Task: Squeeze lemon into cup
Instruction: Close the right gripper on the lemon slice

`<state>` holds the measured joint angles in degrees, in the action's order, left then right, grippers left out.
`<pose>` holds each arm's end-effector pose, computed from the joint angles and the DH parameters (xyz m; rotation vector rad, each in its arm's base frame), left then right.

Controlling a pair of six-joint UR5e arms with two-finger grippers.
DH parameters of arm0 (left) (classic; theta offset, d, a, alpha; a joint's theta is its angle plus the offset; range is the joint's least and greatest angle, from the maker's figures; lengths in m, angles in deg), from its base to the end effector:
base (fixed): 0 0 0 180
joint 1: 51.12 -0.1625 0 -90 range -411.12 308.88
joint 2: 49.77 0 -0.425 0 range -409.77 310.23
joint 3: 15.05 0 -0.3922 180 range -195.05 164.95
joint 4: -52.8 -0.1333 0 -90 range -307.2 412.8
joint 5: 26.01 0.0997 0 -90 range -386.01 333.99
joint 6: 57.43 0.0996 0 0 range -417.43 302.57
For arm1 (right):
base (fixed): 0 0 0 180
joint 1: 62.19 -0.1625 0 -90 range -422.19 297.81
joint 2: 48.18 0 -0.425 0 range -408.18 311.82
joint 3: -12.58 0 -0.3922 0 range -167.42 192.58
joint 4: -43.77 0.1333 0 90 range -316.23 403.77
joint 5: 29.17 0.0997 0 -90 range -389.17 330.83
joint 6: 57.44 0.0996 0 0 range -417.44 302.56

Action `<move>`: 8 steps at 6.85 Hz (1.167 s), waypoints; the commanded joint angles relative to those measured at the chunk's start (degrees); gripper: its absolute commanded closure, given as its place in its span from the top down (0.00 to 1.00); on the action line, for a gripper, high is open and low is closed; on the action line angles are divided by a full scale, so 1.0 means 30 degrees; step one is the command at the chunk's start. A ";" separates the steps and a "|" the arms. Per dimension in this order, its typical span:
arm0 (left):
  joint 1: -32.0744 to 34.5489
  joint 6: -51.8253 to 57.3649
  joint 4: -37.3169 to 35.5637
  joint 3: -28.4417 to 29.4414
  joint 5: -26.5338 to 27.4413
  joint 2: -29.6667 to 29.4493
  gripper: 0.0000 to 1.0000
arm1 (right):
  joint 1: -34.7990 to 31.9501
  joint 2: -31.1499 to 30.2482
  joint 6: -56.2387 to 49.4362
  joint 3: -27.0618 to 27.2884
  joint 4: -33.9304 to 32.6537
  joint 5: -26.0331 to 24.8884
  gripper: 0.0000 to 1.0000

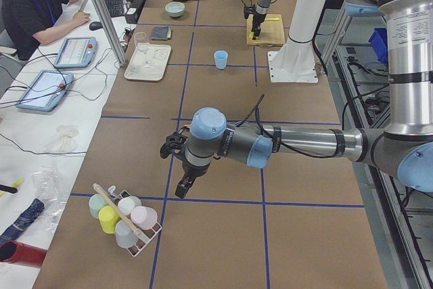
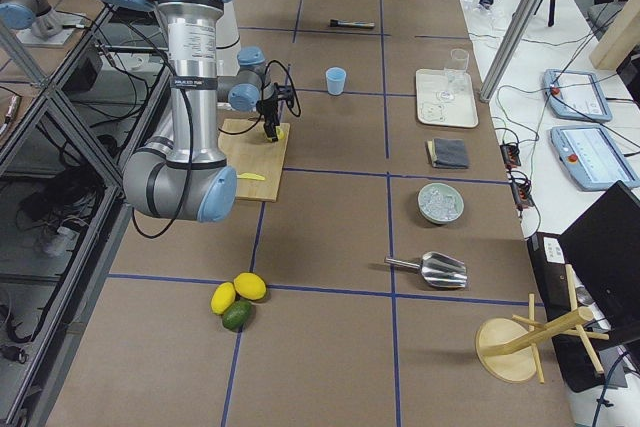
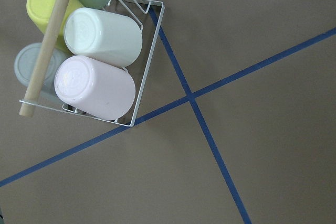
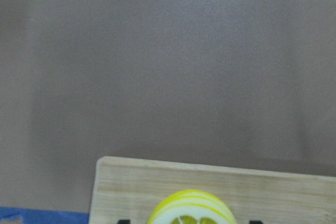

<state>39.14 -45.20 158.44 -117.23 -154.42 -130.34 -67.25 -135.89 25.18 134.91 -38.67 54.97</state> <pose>-0.0734 -0.4410 0.6055 0.3807 0.6293 0.3070 -0.4656 -0.1853 0.3708 0.1767 -0.7206 -0.0010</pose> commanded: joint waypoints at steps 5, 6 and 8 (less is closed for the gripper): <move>0.0146 -0.0006 0.0000 -0.0189 0.0004 0.0021 1.00 | -0.0012 0.0000 -0.0031 0.0179 0.0000 0.0167 0.50; 0.0146 0.0023 -0.0029 -0.0189 0.0004 0.0021 1.00 | -0.0012 0.0000 -0.0031 0.0238 0.0000 0.0196 0.50; 0.0146 -0.0006 -0.0029 -0.0189 0.0004 0.0021 1.00 | -0.0012 0.0000 -0.0031 0.0470 -0.0029 0.0225 0.50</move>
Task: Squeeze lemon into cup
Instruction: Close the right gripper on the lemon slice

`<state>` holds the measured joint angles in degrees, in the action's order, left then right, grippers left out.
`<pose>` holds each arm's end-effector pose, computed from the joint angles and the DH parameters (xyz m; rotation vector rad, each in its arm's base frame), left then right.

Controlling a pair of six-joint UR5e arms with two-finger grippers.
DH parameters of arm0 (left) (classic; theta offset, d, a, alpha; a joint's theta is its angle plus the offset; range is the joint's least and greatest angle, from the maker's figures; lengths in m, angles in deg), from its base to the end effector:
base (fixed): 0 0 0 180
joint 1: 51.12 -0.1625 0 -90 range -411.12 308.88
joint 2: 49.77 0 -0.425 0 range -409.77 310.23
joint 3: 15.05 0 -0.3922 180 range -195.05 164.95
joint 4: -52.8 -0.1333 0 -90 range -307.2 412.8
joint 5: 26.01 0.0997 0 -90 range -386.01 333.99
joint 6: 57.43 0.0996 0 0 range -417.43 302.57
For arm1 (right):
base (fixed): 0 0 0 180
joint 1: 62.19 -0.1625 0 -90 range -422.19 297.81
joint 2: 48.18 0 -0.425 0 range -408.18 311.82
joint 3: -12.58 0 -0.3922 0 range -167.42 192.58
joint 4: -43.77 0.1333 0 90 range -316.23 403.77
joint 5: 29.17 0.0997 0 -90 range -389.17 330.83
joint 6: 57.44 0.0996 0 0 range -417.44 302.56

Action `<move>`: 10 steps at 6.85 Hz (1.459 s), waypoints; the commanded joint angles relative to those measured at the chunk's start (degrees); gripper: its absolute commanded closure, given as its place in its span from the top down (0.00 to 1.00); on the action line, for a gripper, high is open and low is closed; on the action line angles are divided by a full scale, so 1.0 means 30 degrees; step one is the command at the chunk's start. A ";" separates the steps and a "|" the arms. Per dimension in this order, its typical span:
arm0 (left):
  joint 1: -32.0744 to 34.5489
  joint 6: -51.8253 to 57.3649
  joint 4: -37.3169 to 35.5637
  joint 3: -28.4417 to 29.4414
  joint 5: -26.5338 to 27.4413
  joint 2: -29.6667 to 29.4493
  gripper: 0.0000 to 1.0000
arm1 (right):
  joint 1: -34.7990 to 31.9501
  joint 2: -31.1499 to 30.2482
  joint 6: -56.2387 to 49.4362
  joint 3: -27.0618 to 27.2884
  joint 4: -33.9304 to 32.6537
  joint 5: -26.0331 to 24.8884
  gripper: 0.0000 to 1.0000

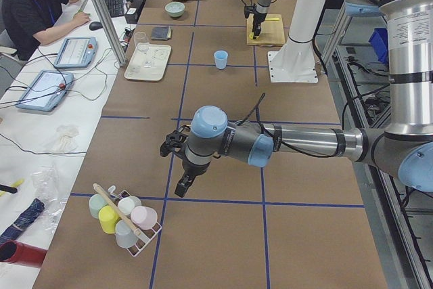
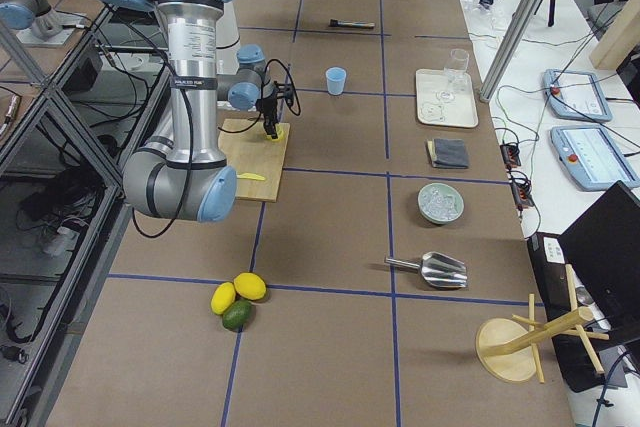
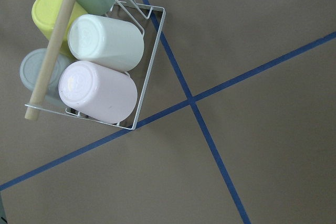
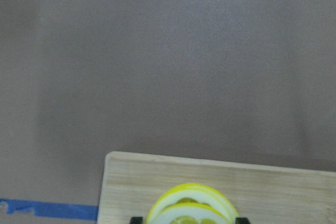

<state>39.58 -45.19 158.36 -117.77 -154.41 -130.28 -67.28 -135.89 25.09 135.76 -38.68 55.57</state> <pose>-0.0768 -0.4401 0.6014 0.3897 0.6265 0.3021 -0.4624 -0.1842 0.3641 0.1690 -0.7362 -0.0051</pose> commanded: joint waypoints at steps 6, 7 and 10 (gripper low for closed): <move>0.0001 -0.0007 -0.0003 0.0048 0.0029 -0.0029 1.00 | -0.0848 0.0175 -0.0029 0.1858 -0.0990 0.1195 0.50; 0.0001 -0.0007 -0.0003 0.0077 0.0000 -0.0029 1.00 | -0.1198 0.0408 -0.0030 0.1801 -0.1079 0.1545 0.50; 0.0001 -0.0007 -0.0003 0.0107 0.0029 -0.0029 1.00 | -0.1756 0.4728 -0.0204 0.1625 -0.5690 0.1724 0.50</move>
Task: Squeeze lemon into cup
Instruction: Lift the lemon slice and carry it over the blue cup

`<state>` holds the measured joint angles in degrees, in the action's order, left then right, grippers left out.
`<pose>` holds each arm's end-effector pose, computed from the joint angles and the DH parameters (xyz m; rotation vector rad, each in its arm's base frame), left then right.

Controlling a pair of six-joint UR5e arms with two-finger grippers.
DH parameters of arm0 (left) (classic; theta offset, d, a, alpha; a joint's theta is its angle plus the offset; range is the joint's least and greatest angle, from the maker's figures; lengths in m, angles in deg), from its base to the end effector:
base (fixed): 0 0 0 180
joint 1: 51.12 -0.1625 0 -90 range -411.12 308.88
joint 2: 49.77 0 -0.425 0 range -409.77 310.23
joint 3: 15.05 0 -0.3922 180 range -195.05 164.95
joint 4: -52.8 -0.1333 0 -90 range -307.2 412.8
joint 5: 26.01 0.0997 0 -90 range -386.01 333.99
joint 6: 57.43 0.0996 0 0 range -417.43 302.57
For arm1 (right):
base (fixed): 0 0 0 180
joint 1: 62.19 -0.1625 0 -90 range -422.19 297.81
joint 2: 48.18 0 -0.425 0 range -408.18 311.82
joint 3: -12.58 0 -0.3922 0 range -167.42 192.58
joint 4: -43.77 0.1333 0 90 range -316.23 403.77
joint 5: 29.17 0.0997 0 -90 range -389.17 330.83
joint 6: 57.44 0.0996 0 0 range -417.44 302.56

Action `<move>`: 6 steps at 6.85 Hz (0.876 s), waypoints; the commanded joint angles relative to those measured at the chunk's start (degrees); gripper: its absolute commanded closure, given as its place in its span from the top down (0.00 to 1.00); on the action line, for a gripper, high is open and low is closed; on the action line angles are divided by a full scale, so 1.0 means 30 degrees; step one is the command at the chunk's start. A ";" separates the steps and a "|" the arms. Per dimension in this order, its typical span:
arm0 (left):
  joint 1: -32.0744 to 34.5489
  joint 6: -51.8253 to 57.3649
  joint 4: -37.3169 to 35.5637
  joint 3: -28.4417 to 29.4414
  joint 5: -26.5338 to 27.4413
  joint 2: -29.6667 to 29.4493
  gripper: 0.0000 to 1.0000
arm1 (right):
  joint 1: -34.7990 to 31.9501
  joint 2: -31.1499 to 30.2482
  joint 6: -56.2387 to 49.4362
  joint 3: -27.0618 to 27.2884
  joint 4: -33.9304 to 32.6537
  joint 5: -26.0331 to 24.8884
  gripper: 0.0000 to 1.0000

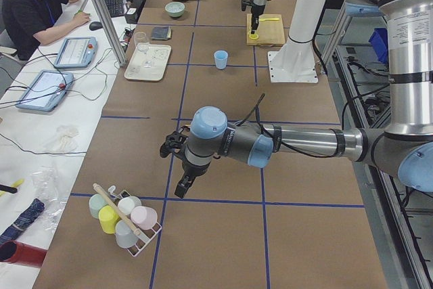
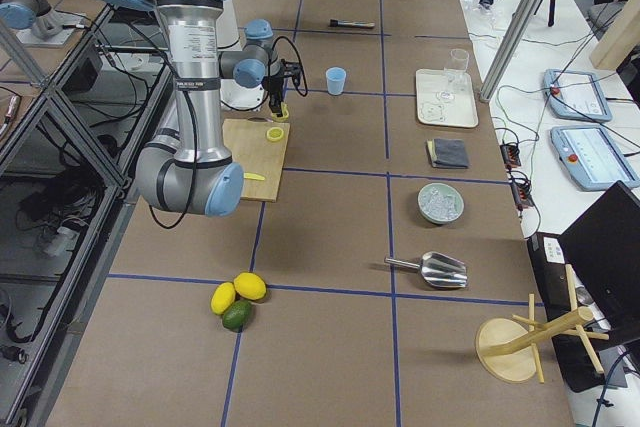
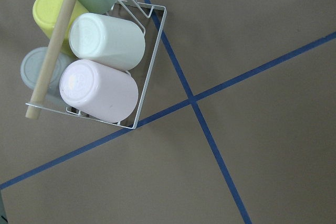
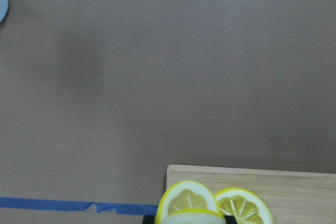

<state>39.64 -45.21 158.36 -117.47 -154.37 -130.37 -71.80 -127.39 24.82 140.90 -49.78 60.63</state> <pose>-0.0773 -0.4406 0.6034 0.3864 0.6262 0.2995 -0.4482 -0.2114 0.2820 0.1232 -0.7856 0.0323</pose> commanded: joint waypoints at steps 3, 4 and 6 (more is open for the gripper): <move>-0.0019 0.0000 -0.0001 0.0095 0.0016 -0.0029 1.00 | -0.2382 0.5504 -0.0206 -0.0903 -0.4351 0.1846 0.50; -0.0019 0.0000 -0.0001 0.0153 0.0045 -0.0029 1.00 | -0.2971 0.6703 -0.0554 -0.2244 -0.4323 0.1884 0.50; -0.0019 0.0000 -0.0001 0.0212 0.0045 -0.0029 1.00 | -0.3764 0.8348 -0.0821 -0.3716 -0.4323 0.1884 0.50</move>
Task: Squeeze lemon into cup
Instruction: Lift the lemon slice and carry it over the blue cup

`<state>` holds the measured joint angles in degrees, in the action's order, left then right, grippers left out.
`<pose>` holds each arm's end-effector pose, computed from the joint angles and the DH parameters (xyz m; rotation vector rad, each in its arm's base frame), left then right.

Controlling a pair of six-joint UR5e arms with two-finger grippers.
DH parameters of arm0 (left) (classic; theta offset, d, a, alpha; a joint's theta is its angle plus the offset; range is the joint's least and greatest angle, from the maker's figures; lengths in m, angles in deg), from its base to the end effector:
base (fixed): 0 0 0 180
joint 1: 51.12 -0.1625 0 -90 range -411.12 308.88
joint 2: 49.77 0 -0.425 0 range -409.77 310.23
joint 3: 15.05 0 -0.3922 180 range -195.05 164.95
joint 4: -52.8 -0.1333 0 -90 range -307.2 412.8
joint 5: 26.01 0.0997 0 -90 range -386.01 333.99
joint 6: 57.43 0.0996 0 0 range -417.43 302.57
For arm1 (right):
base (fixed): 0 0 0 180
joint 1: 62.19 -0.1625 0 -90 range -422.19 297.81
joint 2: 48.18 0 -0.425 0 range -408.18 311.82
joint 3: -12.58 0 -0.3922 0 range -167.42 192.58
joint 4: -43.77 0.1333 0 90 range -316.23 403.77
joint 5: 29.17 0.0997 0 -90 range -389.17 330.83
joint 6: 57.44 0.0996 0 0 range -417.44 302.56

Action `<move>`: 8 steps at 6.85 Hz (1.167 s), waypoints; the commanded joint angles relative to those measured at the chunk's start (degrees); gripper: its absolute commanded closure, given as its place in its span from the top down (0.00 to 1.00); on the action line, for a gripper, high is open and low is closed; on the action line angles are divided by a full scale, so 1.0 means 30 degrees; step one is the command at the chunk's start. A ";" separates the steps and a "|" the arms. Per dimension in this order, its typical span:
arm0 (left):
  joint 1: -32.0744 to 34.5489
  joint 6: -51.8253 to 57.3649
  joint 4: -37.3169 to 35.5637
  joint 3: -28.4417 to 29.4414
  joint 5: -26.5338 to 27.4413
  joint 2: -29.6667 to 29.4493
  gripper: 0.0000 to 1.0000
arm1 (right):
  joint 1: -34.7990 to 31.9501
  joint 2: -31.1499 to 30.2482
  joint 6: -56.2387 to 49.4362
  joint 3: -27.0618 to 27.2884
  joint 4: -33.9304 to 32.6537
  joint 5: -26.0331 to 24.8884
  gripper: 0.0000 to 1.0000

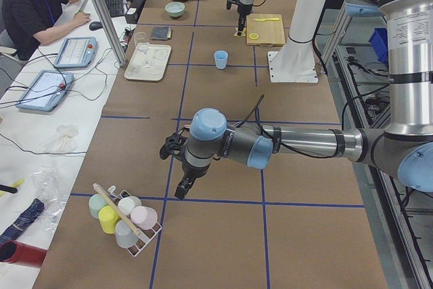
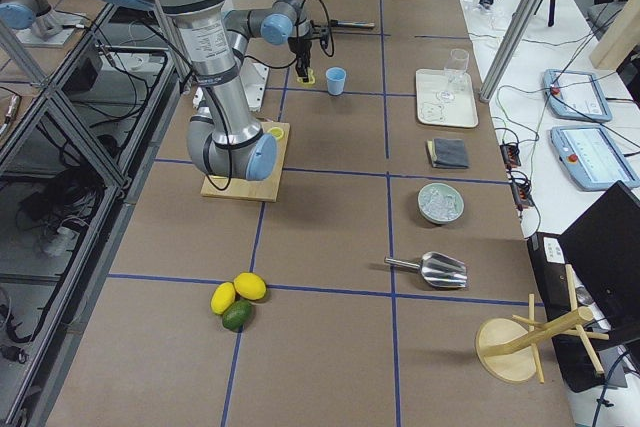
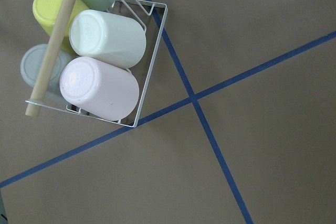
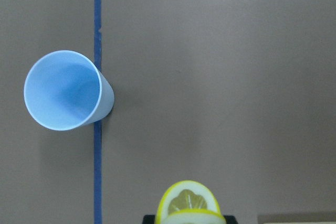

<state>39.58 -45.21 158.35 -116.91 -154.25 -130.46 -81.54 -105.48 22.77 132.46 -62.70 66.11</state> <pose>-0.0770 -0.4412 0.6078 0.3779 0.6255 0.2975 -0.4786 -0.2996 0.1689 0.1181 -0.8007 0.1206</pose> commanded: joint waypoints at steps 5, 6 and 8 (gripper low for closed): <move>0.0000 0.0000 0.0000 0.0026 -0.0025 -0.0001 1.00 | -0.1900 0.6353 -0.0810 -0.7638 0.0187 0.0115 0.50; 0.0000 0.0000 -0.0029 0.0055 -0.0025 -0.0030 1.00 | -0.1900 0.6386 -0.1101 -0.7908 0.0217 0.0115 0.50; -0.0029 -0.0029 -0.0030 0.0055 -0.0025 -0.0030 1.00 | -0.1813 0.6328 -0.1104 -0.8115 0.0217 0.0144 0.51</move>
<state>39.52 -45.23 158.28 -116.76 -154.33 -130.54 -87.10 -86.51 19.57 108.61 -62.07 66.48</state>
